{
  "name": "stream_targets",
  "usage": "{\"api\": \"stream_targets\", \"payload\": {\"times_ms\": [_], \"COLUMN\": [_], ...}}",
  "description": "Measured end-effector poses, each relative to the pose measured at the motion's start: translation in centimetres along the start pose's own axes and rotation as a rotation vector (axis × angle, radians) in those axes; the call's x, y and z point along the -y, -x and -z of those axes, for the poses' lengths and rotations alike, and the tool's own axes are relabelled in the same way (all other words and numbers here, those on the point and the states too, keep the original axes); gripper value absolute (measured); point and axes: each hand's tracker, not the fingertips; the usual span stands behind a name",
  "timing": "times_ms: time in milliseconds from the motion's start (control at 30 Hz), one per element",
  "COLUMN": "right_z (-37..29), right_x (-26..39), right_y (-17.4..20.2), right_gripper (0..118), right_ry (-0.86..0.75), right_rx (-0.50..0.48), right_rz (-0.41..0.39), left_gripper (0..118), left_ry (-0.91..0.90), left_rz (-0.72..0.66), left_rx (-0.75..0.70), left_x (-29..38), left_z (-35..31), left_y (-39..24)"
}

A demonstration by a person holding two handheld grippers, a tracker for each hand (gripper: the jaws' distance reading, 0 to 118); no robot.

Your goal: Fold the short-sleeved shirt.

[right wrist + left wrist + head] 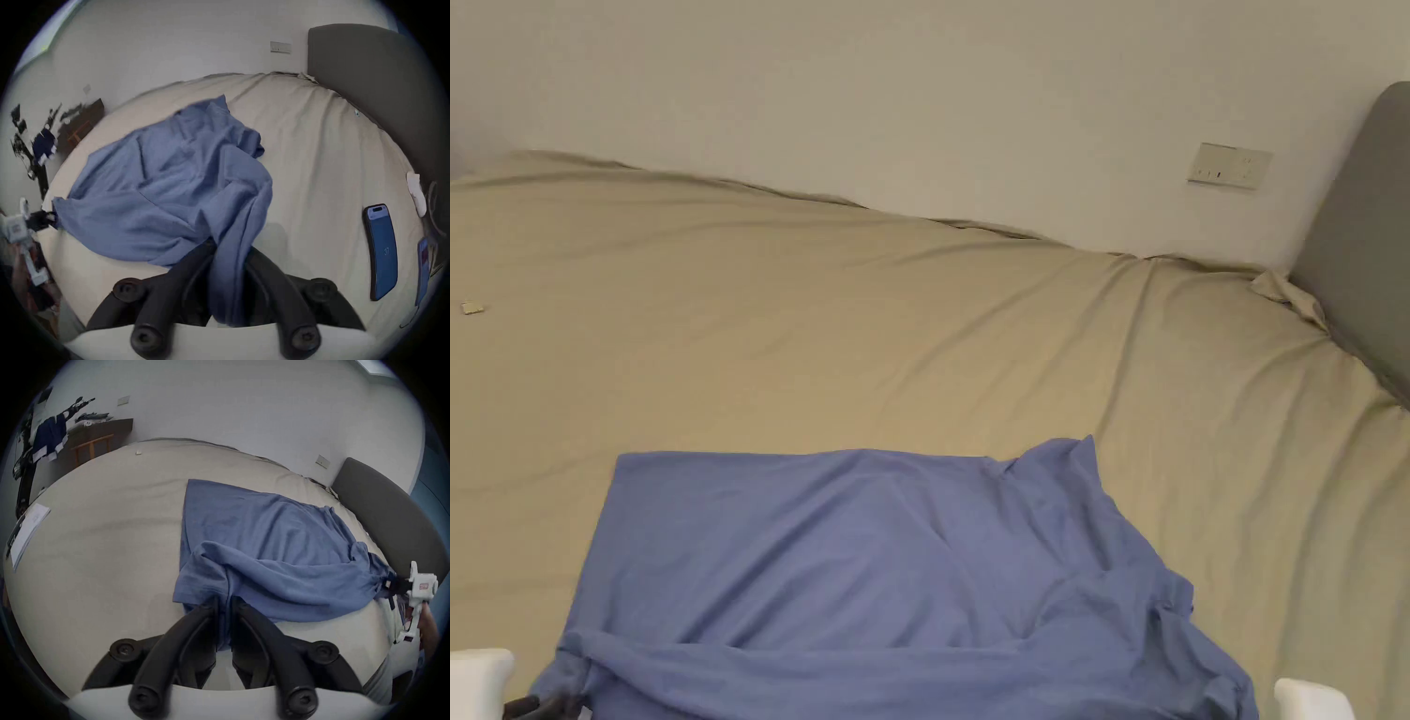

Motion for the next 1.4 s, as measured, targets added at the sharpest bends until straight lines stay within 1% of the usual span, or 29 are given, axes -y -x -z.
{"api": "stream_targets", "payload": {"times_ms": [33,67,100,300,433,533,600,633,733,767,800,867,900,933,1000,1033,1067,1100,1133,1167,1200,1233,1267,1300,1367,1400], "right_z": [-0.8,-1.5,-2.4,-6.9,-9.2,-10.8,-11.6,-11.8,-12.1,-11.9,-11.7,-10.8,-10.0,-8.8,-7.5,-7.5,-7.6,-8.2,-8.7,-9.2,-10.4,-11.3,-12.2,-13.1,-14.3,-14.6], "right_x": [-0.3,-0.6,-0.9,-2.8,-2.9,-2.0,-0.9,-0.3,2.0,2.9,3.7,5.3,6.0,6.5,6.7,6.6,6.5,6.3,6.1,5.9,5.5,5.3,4.9,4.6,4.0,3.7], "right_y": [-0.3,-0.3,-0.4,-0.1,0.3,0.2,0.0,-0.1,0.3,0.2,0.2,0.0,0.0,-1.1,-1.3,-1.3,-1.3,-1.0,-0.7,-0.5,0.1,0.8,1.5,2.4,4.0,4.7], "right_gripper": [7,7,7,7,7,7,7,7,7,7,7,7,7,7,7,13,31,73,102,113,114,114,114,114,114,114], "right_ry": [-0.024,-0.037,-0.047,-0.08,-0.053,-0.04,-0.016,0.001,0.042,0.053,0.081,0.114,0.119,0.123,0.137,0.136,0.134,0.109,0.081,0.057,0.017,-0.033,-0.072,-0.115,-0.208,-0.243], "right_rx": [-0.042,-0.059,-0.051,-0.097,-0.094,-0.105,-0.097,-0.104,-0.061,-0.045,-0.049,-0.046,-0.041,-0.023,-0.001,0.0,0.0,0.024,0.04,0.056,0.102,0.142,0.17,0.2,0.202,0.172], "right_rz": [0.008,0.003,-0.008,-0.053,-0.109,-0.111,-0.087,-0.092,-0.119,-0.107,-0.108,-0.083,-0.09,-0.104,-0.089,-0.086,-0.082,-0.098,-0.134,-0.168,-0.207,-0.246,-0.281,-0.299,-0.302,-0.285], "left_gripper": [8,7,6,6,6,5,5,4,2,2,2,2,2,2,2,2,3,14,35,69,105,111,111,111,111,111], "left_ry": [0.003,0.005,-0.001,-0.027,-0.03,-0.024,0.0,0.002,0.051,0.061,0.072,0.083,0.093,0.094,0.089,0.077,0.037,-0.011,-0.041,-0.071,-0.09,-0.089,-0.126,-0.209,-0.295,-0.321], "left_rz": [0.006,0.014,0.028,0.085,0.097,0.091,0.086,0.087,0.112,0.101,0.072,0.026,0.021,0.015,0.007,-0.001,-0.001,0.016,0.024,0.019,0.017,0.011,-0.008,-0.021,-0.053,-0.055], "left_rx": [-0.001,0.006,0.021,0.067,0.06,0.058,0.062,0.06,0.031,0.03,0.032,0.024,0.018,0.01,0.014,0.022,0.028,0.016,-0.004,-0.045,-0.103,-0.123,-0.126,-0.13,-0.142,-0.161], "left_x": [-0.3,-0.6,-0.9,-1.8,-1.4,-0.4,0.8,1.4,3.4,4.2,4.9,6.1,6.4,6.7,6.8,6.6,6.5,6.3,6.0,5.8,5.4,5.2,5.2,5.1,4.6,4.2], "left_z": [-0.4,-0.9,-1.5,-5.7,-8.0,-9.5,-10.2,-10.4,-10.6,-10.7,-10.9,-10.5,-10.1,-9.8,-9.6,-9.7,-10.2,-10.7,-11.0,-11.5,-11.9,-12.1,-12.7,-13.5,-14.4,-14.6], "left_y": [-0.2,-0.2,-0.2,0.3,1.3,2.1,2.3,2.3,2.4,2.9,3.5,4.6,4.8,4.9,4.7,4.5,4.1,3.6,3.2,2.8,2.2,1.8,1.5,1.0,-0.2,-0.9]}}
